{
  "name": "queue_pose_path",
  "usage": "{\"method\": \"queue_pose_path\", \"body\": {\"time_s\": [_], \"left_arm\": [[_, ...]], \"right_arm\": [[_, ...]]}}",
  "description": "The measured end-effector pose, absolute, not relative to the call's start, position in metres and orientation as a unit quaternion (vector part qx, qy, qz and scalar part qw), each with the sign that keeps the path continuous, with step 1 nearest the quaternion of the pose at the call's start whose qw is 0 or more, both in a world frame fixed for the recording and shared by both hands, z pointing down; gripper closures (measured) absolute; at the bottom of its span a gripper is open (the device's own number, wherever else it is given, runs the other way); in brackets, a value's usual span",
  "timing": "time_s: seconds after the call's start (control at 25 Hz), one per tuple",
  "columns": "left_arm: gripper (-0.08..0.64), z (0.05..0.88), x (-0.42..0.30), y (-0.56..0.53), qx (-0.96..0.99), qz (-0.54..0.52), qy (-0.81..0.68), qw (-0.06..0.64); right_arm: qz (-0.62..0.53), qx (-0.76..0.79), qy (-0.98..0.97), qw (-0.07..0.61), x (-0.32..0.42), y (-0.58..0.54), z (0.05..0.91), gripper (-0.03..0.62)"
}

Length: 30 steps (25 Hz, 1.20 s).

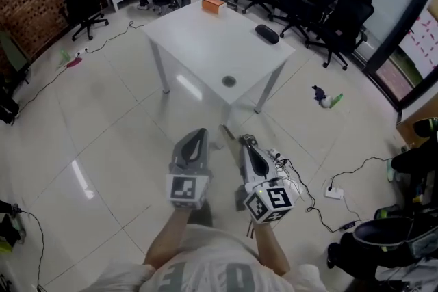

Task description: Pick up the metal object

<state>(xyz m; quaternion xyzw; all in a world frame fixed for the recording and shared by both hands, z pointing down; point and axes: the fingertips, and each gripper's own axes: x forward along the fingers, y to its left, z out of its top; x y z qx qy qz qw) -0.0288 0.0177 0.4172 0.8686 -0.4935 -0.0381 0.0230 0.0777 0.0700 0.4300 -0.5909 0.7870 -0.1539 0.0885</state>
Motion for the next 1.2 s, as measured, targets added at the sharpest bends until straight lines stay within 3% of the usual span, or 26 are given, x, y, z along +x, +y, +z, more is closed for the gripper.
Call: {"method": "queue_pose_path", "body": {"time_s": [0.48,1.2], "left_arm": [[0.558,0.392,-0.053,0.098,0.881,-0.044,-0.471,-0.007],[0.558,0.391,-0.072,0.133,0.883,-0.045,-0.467,-0.015]], "right_arm": [[-0.13,-0.604,0.778,0.116,0.054,0.144,0.41,0.561],[-0.116,-0.61,0.773,0.131,0.04,0.176,0.397,0.561]]}}
